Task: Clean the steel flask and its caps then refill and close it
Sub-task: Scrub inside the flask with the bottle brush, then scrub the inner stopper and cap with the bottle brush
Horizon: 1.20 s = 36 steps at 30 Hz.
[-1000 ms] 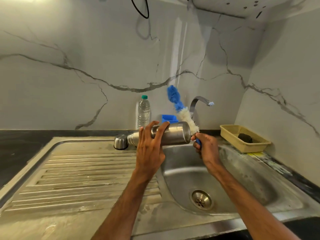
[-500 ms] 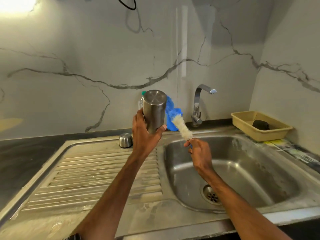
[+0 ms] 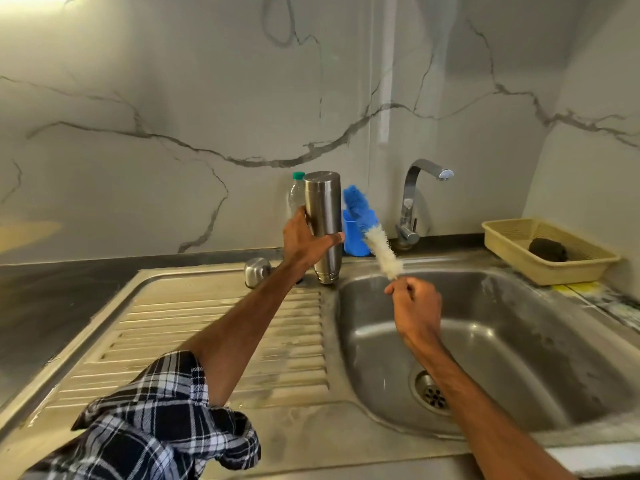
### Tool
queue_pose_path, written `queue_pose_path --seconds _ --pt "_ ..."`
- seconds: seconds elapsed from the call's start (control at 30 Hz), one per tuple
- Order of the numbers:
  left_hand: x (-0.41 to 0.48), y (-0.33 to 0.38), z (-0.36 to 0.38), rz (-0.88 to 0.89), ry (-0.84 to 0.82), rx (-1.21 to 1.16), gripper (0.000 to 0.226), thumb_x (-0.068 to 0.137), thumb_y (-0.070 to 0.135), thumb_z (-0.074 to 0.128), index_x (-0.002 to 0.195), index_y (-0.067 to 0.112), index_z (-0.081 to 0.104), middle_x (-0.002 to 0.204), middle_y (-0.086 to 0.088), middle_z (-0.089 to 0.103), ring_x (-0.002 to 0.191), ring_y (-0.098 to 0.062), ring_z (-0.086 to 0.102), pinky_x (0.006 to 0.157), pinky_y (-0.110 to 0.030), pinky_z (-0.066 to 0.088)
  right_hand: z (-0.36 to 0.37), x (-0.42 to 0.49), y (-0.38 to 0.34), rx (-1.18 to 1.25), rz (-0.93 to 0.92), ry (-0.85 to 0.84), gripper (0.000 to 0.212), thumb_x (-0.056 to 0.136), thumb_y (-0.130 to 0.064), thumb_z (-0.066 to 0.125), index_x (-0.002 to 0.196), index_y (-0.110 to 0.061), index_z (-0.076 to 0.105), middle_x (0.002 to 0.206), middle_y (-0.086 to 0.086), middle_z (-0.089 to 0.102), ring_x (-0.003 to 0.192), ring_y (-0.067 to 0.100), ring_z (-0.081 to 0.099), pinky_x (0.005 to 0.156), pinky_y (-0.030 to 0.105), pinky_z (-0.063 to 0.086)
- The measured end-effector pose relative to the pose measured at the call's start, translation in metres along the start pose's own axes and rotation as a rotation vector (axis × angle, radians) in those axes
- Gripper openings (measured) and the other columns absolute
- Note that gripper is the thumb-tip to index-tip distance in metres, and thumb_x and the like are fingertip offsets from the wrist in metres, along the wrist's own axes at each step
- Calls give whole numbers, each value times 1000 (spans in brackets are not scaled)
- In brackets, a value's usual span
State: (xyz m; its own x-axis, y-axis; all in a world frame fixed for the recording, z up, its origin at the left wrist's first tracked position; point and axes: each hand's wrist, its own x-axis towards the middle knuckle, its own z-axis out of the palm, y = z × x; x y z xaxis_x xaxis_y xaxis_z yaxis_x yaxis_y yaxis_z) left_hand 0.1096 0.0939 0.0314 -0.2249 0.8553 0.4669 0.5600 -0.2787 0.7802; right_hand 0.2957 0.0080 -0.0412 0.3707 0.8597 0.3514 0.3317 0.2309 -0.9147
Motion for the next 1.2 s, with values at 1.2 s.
queue_pose_path --seconds 1.2 --pt "-4 -65 -29 240 -436 1079 54 89 49 68 127 13 55 137 -13 51 130 -32 35 109 -44 32 0 8 10 -61 51 -33 17 96 -12 61 87 -3 72 73 3 67 50 5 49 39 12 35"
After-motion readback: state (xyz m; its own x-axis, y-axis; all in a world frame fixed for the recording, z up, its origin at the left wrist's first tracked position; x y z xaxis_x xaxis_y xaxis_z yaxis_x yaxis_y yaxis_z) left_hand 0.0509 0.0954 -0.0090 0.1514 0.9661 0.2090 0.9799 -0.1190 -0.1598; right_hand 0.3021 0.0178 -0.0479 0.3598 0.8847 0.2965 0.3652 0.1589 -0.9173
